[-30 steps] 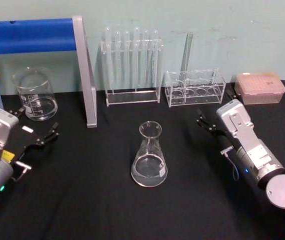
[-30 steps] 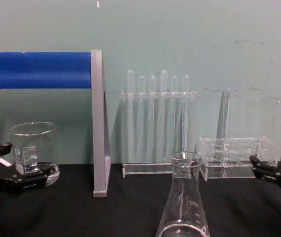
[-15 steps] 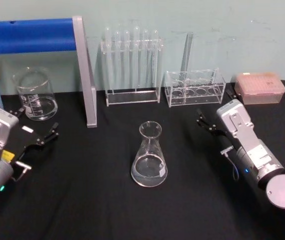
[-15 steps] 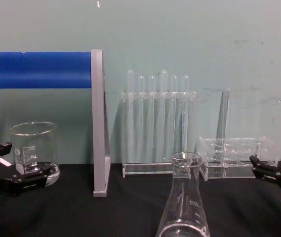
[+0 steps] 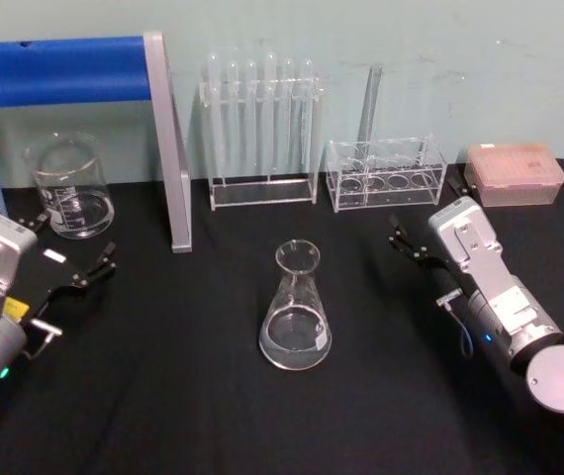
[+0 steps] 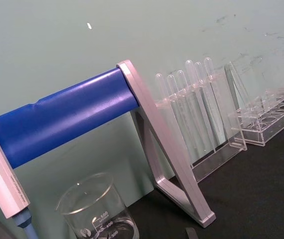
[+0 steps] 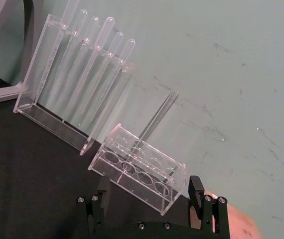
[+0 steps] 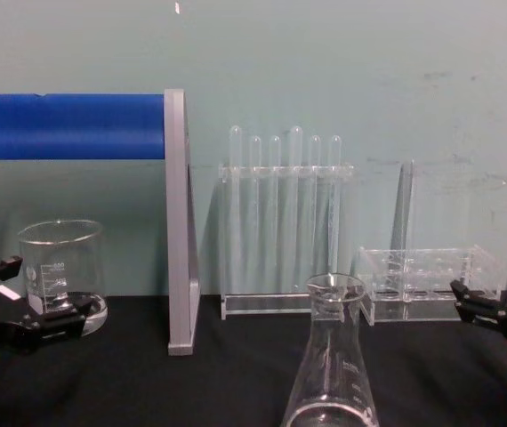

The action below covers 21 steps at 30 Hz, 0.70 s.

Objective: Grasp the erlenmeyer flask with one hand, shake it three times, then place it back.

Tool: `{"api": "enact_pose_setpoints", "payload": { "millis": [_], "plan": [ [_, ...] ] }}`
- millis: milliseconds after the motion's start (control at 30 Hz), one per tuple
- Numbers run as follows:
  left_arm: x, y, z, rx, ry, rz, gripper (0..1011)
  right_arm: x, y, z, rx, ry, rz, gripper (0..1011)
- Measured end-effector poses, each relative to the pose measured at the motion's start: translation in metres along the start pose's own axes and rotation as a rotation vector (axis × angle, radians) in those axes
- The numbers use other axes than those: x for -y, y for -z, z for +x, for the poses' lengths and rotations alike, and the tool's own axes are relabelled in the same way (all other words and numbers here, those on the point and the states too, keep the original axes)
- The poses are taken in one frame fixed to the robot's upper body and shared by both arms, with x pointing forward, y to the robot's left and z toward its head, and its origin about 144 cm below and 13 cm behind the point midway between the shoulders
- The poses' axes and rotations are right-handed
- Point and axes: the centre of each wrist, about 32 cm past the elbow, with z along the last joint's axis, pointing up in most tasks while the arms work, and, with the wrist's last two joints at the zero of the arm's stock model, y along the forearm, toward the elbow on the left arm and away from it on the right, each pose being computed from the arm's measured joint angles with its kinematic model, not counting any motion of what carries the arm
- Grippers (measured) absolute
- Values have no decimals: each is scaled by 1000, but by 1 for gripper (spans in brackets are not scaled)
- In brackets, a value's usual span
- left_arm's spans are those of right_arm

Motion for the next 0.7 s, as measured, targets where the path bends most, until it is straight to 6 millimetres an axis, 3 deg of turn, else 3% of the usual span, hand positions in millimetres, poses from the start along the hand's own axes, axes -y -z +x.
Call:
{"api": "enact_pose_setpoints", "payload": {
  "millis": [700],
  "plan": [
    [0,0,0,0,0,0,1001,0,0,0,0,0,0,1003]
  ]
}}
